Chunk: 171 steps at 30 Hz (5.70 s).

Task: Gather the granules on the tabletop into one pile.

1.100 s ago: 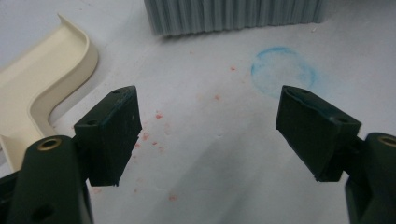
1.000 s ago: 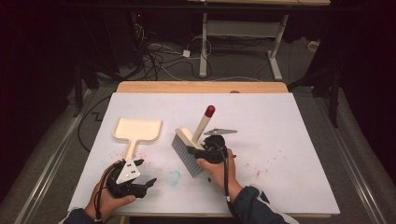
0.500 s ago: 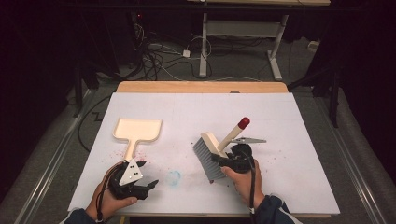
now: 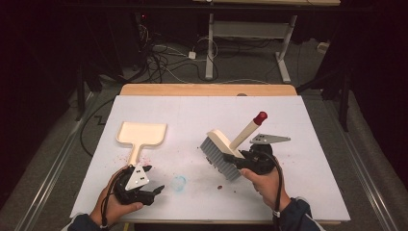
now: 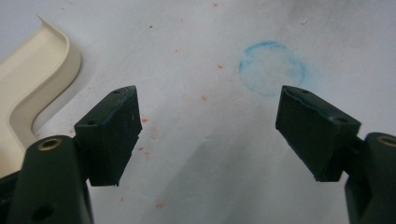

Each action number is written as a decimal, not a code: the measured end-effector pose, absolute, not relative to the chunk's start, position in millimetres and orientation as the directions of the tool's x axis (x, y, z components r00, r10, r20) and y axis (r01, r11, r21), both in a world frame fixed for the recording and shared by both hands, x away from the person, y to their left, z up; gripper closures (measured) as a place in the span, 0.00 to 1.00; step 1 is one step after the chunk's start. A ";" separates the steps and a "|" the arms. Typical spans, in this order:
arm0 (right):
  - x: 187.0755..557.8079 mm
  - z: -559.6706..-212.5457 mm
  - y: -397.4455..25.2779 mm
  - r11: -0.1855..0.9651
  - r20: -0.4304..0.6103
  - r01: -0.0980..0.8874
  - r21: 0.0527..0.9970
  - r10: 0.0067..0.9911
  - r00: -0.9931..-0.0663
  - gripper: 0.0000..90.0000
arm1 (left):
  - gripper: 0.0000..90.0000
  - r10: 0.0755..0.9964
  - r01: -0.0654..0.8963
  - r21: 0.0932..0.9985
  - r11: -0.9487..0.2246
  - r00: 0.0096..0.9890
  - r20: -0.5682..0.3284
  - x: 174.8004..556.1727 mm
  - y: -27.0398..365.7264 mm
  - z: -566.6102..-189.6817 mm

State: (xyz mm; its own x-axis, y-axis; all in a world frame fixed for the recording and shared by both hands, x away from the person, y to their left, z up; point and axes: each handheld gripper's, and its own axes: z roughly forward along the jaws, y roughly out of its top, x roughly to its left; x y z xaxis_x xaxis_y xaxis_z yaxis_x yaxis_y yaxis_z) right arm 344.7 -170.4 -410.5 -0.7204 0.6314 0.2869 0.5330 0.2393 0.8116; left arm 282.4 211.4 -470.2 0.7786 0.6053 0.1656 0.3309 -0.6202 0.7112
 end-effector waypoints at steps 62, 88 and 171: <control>356.8 -426.6 -113.7 0.214 0.267 0.481 0.850 0.613 -0.744 0.75 | 0.24 0.614 0.341 0.697 -0.631 0.769 0.179 282.9 212.7 -470.9; 347.3 -457.2 -170.9 -0.061 0.391 0.658 0.750 0.843 -0.368 0.75 | 0.25 0.594 0.333 0.684 -0.649 0.783 0.182 280.9 209.8 -471.7; 357.7 -446.3 -163.7 0.608 -0.301 0.170 0.776 0.593 -0.747 0.75 | 0.25 0.586 0.337 0.655 -0.676 0.785 0.201 283.3 208.4 -475.4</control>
